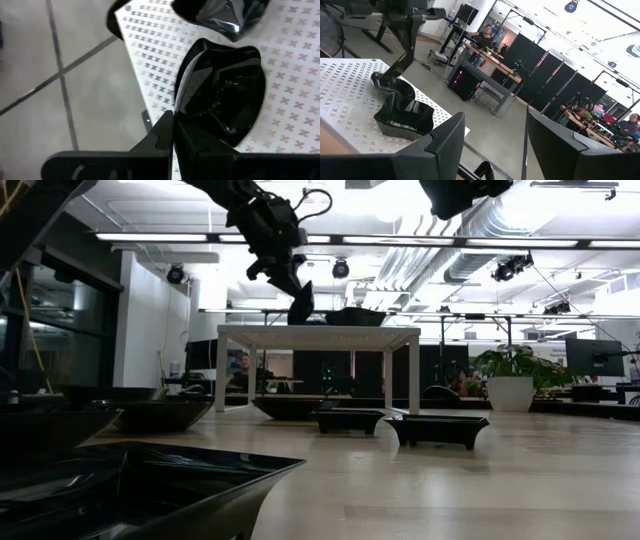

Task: Pick & Place Mini shaped plates
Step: Stack the black leaf-shaped plate on top of the black leaf-shaped plate on the shelf

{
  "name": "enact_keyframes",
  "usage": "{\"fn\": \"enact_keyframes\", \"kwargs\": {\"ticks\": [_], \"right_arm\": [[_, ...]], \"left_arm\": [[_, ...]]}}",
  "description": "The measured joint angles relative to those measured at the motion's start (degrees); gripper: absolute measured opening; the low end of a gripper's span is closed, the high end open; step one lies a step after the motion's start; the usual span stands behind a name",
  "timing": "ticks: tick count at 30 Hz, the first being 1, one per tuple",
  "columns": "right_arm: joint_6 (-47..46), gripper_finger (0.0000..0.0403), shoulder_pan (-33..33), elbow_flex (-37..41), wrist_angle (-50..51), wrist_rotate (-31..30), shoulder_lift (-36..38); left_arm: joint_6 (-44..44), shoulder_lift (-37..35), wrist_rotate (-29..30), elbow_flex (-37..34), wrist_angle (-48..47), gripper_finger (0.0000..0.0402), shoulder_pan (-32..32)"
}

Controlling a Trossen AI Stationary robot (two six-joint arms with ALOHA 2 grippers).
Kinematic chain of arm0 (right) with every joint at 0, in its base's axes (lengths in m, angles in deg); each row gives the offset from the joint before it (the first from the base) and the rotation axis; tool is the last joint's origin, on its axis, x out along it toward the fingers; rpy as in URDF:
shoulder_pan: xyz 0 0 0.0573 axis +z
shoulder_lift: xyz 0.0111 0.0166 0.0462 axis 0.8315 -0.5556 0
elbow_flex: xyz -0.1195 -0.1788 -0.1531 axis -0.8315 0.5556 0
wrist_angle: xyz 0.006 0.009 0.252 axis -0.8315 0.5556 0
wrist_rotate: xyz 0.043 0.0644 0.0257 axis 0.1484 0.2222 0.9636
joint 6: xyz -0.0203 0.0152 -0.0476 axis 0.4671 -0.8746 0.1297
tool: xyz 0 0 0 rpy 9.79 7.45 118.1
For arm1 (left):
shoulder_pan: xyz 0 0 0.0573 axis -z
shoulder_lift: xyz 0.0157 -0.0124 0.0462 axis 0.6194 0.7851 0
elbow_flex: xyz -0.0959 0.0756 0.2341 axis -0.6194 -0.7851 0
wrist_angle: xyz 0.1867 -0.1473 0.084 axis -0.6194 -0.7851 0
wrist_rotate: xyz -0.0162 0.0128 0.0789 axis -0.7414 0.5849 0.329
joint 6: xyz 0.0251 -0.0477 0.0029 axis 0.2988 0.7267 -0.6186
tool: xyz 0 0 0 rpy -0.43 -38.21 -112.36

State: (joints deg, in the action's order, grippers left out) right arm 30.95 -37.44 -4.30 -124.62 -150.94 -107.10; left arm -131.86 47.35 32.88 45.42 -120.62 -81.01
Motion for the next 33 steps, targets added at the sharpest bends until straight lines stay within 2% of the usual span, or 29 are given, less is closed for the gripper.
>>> {"fn": "enact_keyframes", "kwargs": {"ticks": [10,21,33], "right_arm": [[0.00,0.0209,0.00,0.00,0.00,-0.02,0.00],[0.04,0.0209,0.00,0.00,0.00,-0.02,0.00],[0.14,0.0209,0.00,0.00,0.00,-0.02,0.00]], "left_arm": [[0.40,0.03,0.03,0.04,0.15,0.0002,0.01],[0.36,0.06,0.79,0.04,0.09,0.0050,0.01],[0.47,0.06,2.32,0.04,0.09,0.0053,0.01]]}}
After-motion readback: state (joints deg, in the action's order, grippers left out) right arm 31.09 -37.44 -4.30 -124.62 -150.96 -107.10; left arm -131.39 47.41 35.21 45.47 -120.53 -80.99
